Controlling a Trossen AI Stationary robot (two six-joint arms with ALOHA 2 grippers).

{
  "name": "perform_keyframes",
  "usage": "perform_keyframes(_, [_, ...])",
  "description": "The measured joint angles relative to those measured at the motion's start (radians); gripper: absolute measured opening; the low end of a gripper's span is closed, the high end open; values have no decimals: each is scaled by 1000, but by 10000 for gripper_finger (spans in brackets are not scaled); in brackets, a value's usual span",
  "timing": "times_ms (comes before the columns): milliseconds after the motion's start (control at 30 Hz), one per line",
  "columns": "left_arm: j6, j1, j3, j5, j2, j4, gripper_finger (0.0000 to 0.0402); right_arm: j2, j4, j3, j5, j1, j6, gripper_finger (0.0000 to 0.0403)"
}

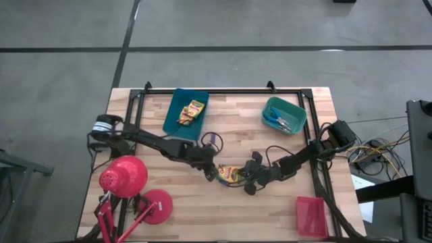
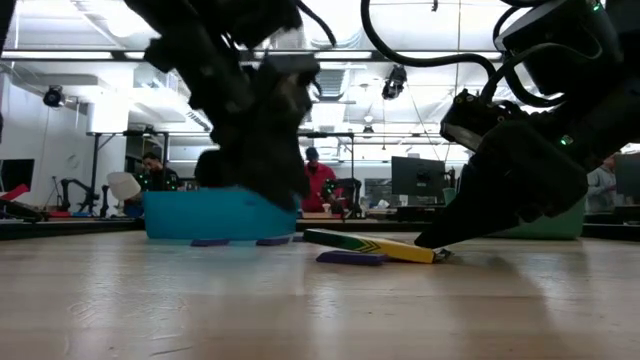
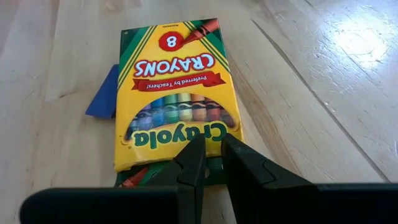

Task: Pick & Place School Supplies
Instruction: Put the yellow crayon box into the blue bin

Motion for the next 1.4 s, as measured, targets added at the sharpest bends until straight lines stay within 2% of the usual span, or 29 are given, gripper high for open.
perform_keyframes(133, [19,0,-102,-8,-93,170,138,0,1,-1,0,0,0,52])
perform_keyframes(267, [-17,0,-256,3,-163,434,138,0,3,-1,0,0,0,52])
perform_keyframes(400, [-129,-6,-407,10,-161,686,138,0,3,-1,1,0,-3,52])
perform_keyframes(500, [-218,-8,-472,5,-133,778,138,0,2,4,3,-2,-8,52])
perform_keyframes(667, [-271,-9,-486,-4,-104,808,138,0,3,5,0,-14,-12,52])
perform_keyframes(833, [-272,-9,-427,6,-57,794,138,0,3,5,-1,-16,-12,52])
perform_keyframes(1133, [-298,-9,-303,66,57,635,138,0,0,5,0,-16,-10,52])
perform_keyframes(1400, [-298,-9,-281,66,98,637,138,0,0,5,0,-16,-9,52])
